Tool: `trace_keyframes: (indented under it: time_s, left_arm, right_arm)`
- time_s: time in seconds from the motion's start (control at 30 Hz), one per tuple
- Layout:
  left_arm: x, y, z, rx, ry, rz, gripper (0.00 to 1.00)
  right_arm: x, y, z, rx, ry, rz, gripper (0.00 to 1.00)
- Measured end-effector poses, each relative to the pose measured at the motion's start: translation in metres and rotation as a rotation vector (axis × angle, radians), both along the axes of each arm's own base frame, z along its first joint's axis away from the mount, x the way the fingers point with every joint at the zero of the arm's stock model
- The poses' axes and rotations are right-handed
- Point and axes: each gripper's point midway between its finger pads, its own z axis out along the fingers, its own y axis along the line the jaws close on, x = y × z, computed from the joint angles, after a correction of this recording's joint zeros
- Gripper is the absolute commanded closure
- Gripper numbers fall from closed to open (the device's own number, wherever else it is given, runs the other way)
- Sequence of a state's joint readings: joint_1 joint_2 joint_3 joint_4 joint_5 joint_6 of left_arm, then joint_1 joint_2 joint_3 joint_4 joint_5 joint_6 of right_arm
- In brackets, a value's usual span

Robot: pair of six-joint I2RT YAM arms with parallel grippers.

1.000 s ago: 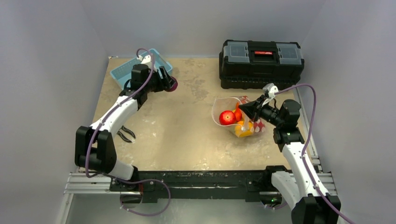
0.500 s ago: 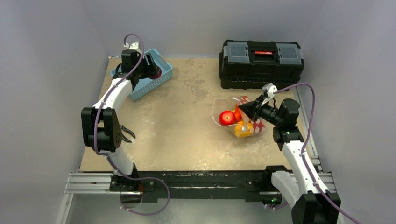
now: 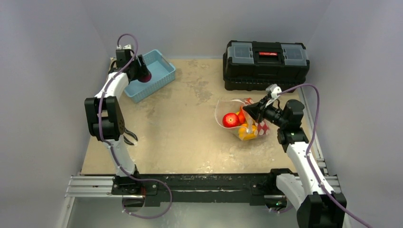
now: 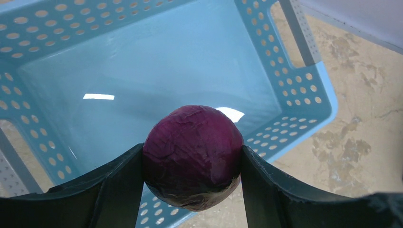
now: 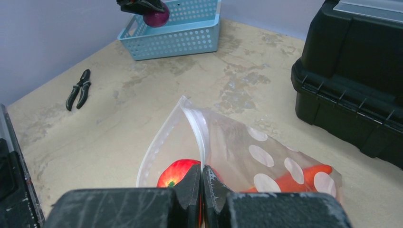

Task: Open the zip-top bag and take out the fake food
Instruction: Place the fake vegetable in the bin.

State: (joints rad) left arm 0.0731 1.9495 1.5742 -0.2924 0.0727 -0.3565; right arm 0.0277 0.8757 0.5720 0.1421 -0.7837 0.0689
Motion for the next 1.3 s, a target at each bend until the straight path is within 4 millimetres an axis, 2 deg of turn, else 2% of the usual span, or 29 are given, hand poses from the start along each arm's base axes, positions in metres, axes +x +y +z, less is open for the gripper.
trace_keyframes:
  time_s: [0.17,0.27,0.37,0.43,0.67,0.8,0.97,1.1,1.17,1.3]
  left_arm:
    - [0.004,0.012,-0.008,0.015,0.027,0.031,0.39]
    - [0.006,0.014,-0.010,0.024,0.038,0.038,0.26]
    - [0.009,0.016,-0.011,0.032,0.039,0.040,0.08]
    - [0.009,0.017,-0.011,0.037,0.045,0.043,0.01]
    - [0.008,0.024,-0.005,0.070,0.050,0.053,0.00]
    - [-0.001,0.026,0.005,0.070,0.037,0.057,0.00]
    - [-0.036,0.020,0.031,-0.014,-0.033,0.052,0.00]
    - [-0.060,0.010,0.058,-0.154,-0.135,0.051,0.00]
    - [-0.073,0.000,0.066,-0.228,-0.177,0.048,0.00]
    - [-0.110,-0.034,0.068,-0.323,-0.192,-0.007,0.00]
  right_arm:
    - [0.001,-0.001,-0.001,-0.007,-0.001,-0.006,1.00]
    - [0.002,-0.001,-0.002,-0.010,-0.001,-0.006,1.00]
    - [0.003,-0.002,-0.005,-0.016,0.003,-0.006,1.00]
    - [0.003,-0.002,-0.006,-0.020,0.007,-0.007,1.00]
    - [0.004,-0.003,-0.008,-0.029,0.009,-0.009,1.00]
    - [0.004,-0.003,-0.009,-0.033,0.004,-0.008,1.00]
    - [0.004,-0.003,-0.009,-0.050,-0.010,-0.003,1.00]
    - [0.001,-0.002,-0.007,-0.070,-0.045,0.022,1.00]
    - [-0.003,0.000,-0.007,-0.094,-0.069,0.060,1.00]
    - [-0.012,0.005,-0.007,-0.142,-0.111,0.136,1.00]
